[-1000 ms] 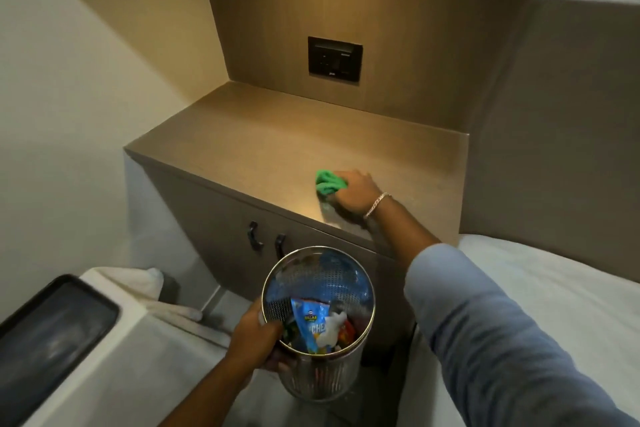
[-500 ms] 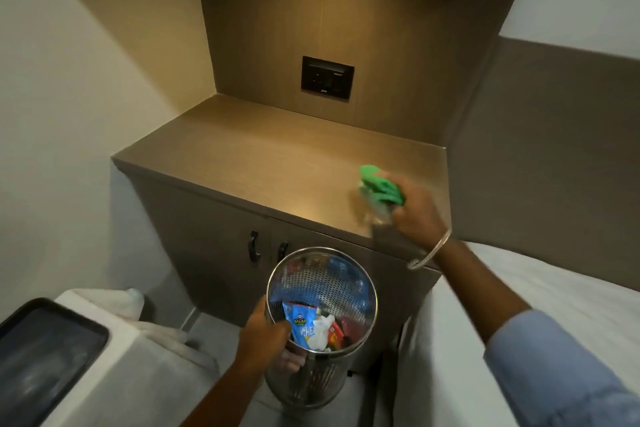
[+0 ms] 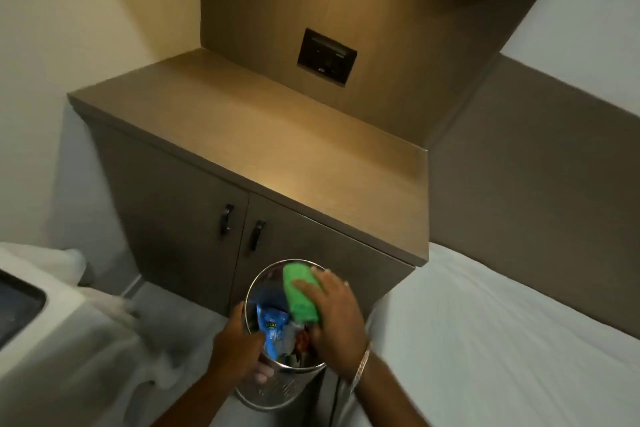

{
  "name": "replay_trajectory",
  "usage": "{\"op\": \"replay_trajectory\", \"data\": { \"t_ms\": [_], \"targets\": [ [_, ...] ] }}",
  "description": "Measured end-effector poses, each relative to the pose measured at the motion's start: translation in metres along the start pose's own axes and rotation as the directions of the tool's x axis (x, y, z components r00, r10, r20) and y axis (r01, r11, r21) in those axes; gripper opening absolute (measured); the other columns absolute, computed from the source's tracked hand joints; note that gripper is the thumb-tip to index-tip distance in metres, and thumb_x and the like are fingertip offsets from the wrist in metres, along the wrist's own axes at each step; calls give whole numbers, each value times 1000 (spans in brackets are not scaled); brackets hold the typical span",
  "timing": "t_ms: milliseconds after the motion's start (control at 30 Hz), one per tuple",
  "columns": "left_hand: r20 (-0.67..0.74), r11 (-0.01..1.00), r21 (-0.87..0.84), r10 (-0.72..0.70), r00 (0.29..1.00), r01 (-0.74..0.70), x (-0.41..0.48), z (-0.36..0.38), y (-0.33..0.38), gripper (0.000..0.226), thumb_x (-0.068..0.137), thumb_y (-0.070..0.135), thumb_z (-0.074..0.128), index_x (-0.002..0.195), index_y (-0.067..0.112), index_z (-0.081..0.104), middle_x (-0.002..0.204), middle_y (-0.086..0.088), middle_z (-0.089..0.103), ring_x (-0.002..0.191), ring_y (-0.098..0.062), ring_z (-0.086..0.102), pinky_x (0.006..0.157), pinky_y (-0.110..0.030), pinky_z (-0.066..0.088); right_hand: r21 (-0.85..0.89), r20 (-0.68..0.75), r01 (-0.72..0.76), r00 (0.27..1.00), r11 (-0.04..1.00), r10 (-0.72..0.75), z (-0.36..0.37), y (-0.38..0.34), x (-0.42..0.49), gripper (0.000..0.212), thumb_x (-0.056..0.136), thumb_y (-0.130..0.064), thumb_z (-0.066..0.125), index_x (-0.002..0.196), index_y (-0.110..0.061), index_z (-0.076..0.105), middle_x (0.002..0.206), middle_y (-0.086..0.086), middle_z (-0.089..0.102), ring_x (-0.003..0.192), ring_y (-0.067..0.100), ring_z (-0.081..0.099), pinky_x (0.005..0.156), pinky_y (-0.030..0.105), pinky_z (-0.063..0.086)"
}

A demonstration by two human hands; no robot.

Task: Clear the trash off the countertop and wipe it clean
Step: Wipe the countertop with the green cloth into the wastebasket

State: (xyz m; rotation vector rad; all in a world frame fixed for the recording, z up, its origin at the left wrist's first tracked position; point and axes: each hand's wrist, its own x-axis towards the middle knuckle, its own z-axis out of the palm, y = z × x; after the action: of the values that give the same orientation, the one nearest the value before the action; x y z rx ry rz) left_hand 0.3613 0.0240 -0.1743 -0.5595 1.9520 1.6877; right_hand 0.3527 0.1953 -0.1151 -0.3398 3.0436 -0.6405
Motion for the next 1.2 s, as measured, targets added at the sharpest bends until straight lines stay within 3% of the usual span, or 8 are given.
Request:
{"op": "replay_trajectory", "data": {
  "t_ms": [233,433,533,667,767,900,1067,1200],
  "targets": [
    [-157,995,17,-96,983,100,93,54,-131,61,86,19,68,140,27,41,124,-13,65,109,-30,64,87,-32,50,442,165,-289,957,849,240,177,90,-43,44,88,-47,51,131,-40,46,142,-5,51,133,12,48,111,22,37],
    [-146,969,-76,-243,959,234,207,102,-283,69,85,15,64,145,32,33,112,-11,70,45,-6,66,38,-16,52,597,205,-422,903,683,378,336,192,-73,55,91,2,57,130,-37,54,133,-14,59,129,14,53,107,26,46],
    [-134,943,-173,-310,941,286,238,119,-344,74,85,12,62,145,39,29,79,-7,74,36,-20,66,33,-25,52,649,163,-381,915,658,369,379,221,-85,48,93,-4,55,138,-17,48,145,3,52,136,24,46,112,53,38],
    [-43,880,-271,-415,909,389,251,119,-375,63,89,17,62,138,44,33,75,-17,74,45,-28,69,40,-27,54,570,114,-375,917,731,381,394,225,-88,52,89,-7,61,137,-23,50,145,3,52,136,19,46,111,54,40],
    [110,806,-427,-404,908,410,229,96,-340,40,93,26,59,130,19,48,105,-38,64,58,-37,61,47,-23,39,547,72,-366,917,753,393,366,191,-80,54,85,-7,65,133,-28,54,144,4,52,136,20,46,110,52,41],
    [250,642,-596,-421,872,481,156,29,-232,44,83,59,58,81,16,69,74,-6,72,61,-23,69,52,-29,55,498,80,-188,982,846,171,303,81,-55,52,83,-27,53,135,-21,54,150,3,44,143,23,37,113,39,34],
    [-116,658,-752,-198,973,44,38,-128,-127,23,86,-3,54,103,8,66,84,-16,74,71,-31,71,56,-37,59,681,167,-93,985,727,-31,219,-100,-18,77,66,-2,55,140,-19,44,152,-1,40,142,14,35,117,44,34],
    [-296,497,-835,-43,954,-237,-31,-254,-92,44,76,-2,61,117,11,61,108,-19,72,89,-37,73,61,-44,60,856,253,-229,967,464,10,178,-233,44,61,82,-21,74,137,-29,48,142,-21,45,136,16,44,106,47,45]
  ]
}}
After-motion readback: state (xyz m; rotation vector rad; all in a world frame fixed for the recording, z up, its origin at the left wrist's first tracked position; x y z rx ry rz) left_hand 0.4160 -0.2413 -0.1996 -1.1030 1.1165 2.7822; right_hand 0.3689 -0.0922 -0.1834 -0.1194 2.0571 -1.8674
